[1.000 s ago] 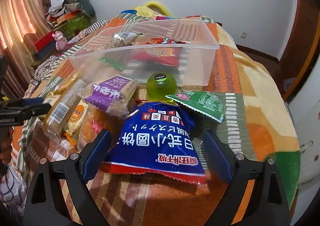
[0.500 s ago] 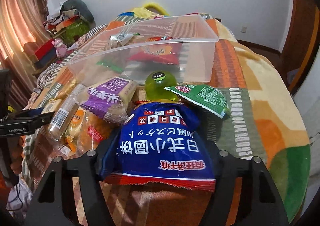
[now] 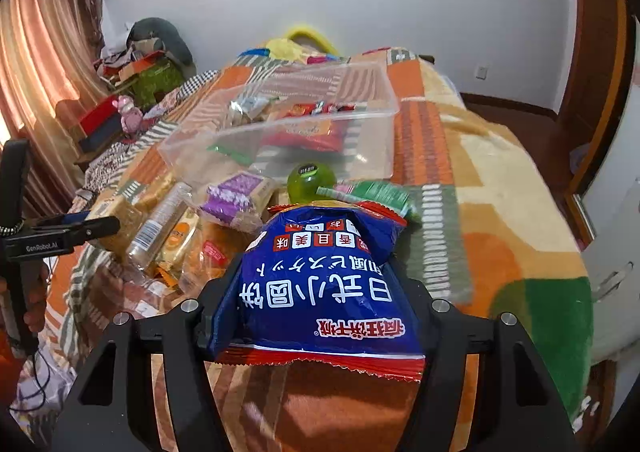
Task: Organize snacks
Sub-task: 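Carry the bread loaf and blue bag into the clear box and release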
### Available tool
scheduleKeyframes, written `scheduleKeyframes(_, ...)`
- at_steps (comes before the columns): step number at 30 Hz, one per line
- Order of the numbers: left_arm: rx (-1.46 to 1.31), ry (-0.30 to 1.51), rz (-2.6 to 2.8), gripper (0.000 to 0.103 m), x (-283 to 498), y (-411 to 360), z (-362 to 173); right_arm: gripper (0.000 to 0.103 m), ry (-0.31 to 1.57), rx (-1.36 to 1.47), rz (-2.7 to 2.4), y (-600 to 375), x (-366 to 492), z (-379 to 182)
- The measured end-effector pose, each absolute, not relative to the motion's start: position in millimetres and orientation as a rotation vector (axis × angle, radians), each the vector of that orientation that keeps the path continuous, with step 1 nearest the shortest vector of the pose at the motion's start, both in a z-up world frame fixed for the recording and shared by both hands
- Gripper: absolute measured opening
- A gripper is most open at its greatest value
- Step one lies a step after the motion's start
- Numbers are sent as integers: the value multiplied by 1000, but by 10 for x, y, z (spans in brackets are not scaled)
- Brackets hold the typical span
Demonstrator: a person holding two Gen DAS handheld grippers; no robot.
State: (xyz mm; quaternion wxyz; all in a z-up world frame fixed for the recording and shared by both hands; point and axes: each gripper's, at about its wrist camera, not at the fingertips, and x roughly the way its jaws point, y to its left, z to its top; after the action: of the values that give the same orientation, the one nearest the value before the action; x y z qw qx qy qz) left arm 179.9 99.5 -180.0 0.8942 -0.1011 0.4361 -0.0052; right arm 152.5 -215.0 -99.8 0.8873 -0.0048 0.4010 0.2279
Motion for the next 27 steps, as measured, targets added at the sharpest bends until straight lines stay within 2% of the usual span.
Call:
scheduleKeyframes(17, -173, 764, -99, 79, 2297, 614, -1182, 61, 655, 2, 461, -2033, 1853, -519)
scheduleKeyframes(27, -172, 794, -109, 79, 2862, 455, -1303, 61, 662, -23, 450, -1806, 2311, -589)
